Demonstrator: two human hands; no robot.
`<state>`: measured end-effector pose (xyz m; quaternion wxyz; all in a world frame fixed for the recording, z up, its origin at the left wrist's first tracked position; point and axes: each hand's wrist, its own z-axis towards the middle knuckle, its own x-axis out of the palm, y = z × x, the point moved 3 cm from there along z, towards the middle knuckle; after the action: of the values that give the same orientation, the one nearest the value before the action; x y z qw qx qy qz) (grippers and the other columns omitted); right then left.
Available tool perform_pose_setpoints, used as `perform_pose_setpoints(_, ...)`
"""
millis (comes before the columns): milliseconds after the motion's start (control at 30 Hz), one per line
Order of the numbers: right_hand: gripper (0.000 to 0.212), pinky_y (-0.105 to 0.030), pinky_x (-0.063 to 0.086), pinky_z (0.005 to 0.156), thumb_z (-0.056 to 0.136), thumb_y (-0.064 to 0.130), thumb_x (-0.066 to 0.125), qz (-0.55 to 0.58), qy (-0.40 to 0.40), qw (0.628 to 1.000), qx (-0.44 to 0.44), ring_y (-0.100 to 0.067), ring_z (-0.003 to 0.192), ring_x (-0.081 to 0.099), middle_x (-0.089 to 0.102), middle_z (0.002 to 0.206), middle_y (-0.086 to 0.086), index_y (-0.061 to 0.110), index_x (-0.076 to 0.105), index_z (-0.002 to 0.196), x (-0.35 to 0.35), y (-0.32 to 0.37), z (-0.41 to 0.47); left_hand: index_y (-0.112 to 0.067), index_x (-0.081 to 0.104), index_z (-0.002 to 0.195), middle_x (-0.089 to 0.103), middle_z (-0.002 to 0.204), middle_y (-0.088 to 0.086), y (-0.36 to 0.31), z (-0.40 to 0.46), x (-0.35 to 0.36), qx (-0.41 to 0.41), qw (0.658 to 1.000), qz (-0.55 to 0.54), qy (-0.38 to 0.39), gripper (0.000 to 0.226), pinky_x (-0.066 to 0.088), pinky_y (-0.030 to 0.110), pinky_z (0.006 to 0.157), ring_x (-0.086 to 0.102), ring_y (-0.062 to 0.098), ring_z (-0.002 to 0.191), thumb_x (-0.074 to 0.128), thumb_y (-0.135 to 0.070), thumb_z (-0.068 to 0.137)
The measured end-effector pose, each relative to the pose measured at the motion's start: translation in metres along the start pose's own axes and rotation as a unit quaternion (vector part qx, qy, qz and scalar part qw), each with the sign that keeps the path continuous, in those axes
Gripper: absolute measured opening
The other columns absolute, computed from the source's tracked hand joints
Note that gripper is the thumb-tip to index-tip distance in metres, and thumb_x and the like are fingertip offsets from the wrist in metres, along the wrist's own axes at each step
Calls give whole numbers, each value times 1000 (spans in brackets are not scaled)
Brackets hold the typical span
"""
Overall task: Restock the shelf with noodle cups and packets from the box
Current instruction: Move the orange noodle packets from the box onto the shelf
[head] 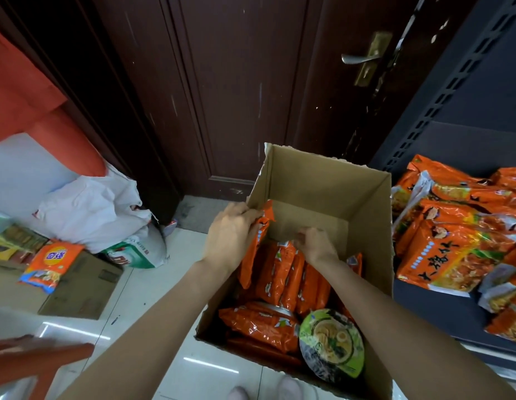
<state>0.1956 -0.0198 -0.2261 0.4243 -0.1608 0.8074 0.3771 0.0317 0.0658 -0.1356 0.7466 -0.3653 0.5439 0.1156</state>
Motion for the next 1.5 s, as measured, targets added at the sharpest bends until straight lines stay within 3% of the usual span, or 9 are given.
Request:
perform_pose_setpoints(233, 20, -34, 52, 82, 88, 7, 55, 66, -39, 997, -20, -23, 91, 65, 70, 93, -7, 23, 68, 83, -6, 12, -10, -18, 61, 123, 53, 101, 0, 0, -3, -9, -26, 998, -58, -14, 30, 42, 22, 68, 55, 17, 89, 52, -22, 95)
perform_pose_setpoints(400, 12, -34, 51, 82, 85, 5, 63, 137, -138, 977, -82, -17, 87, 66, 71, 90, -2, 16, 68, 84, -54, 26, -48, -16, 65, 119, 52, 92, -2, -4, -7, -38, -6, 989, -129, -76, 27, 46, 20, 73, 54, 12, 82, 56, -16, 93)
perform_pose_setpoints(567, 11, -37, 53, 81, 87, 11, 63, 179, -253, 946, -93, -12, 84, 65, 68, 84, 7, 21, 66, 82, -116, 26, -95, -18, 68, 113, 57, 92, -1, -24, -8, -69, 31, 977, -180, -108, 25, 34, -1, 77, 49, 0, 80, 58, -14, 92)
perform_pose_setpoints(700, 11, -45, 56, 78, 88, 14, 62, 225, -309, 920, -90, -10, 84, 66, 67, 82, 9, 23, 65, 84, -162, 14, -136, -19, 68, 113, 55, 91, -5, -59, -9, -89, 39, 961, -241, -130, 24, 51, 22, 86, 57, 4, 85, 59, -16, 92)
perform_pose_setpoints(833, 9, -42, 56, 79, 87, 16, 64, 229, -363, 898, -98, -8, 82, 66, 69, 83, 8, 24, 67, 85, -203, -2, -178, -20, 68, 113, 54, 90, -17, -107, -9, -95, 86, 949, -275, -131, 24, 56, 40, 81, 60, 9, 92, 59, -17, 91)
perform_pose_setpoints(1167, 7, -44, 56, 77, 85, 15, 66, 212, -387, 891, -107, -8, 81, 64, 64, 76, 15, 21, 69, 82, -263, -91, -238, -25, 69, 111, 58, 88, -10, -223, -34, -62, 75, 939, -303, -143, 23, 57, 40, 77, 63, 9, 87, 59, -19, 91)
perform_pose_setpoints(1300, 6, -44, 56, 74, 85, 15, 67, 203, -389, 893, -97, -10, 78, 63, 66, 77, 10, 18, 69, 81, -271, -130, -249, -21, 71, 107, 54, 87, -26, -256, -53, -48, 68, 940, -291, -166, 21, 56, 41, 80, 61, 8, 90, 60, -16, 90)
perform_pose_setpoints(1433, 6, -17, 39, 70, 86, 9, 65, 152, -390, 904, -91, -9, 72, 57, 66, 83, 2, 10, 70, 83, -268, -152, -251, -21, 71, 109, 58, 86, -14, -275, -66, -30, 41, 952, -266, -147, 23, 51, 36, 89, 59, 8, 86, 60, -14, 90)
perform_pose_setpoints(1500, 7, -15, 31, 59, 87, 7, 63, 140, -394, 905, -81, -10, 63, 53, 62, 77, 3, 8, 68, 82, -261, -156, -246, -21, 70, 110, 60, 91, -5, -277, -66, -21, 24, 957, -265, -119, 23, 52, 38, 89, 61, 12, 90, 60, -15, 90)
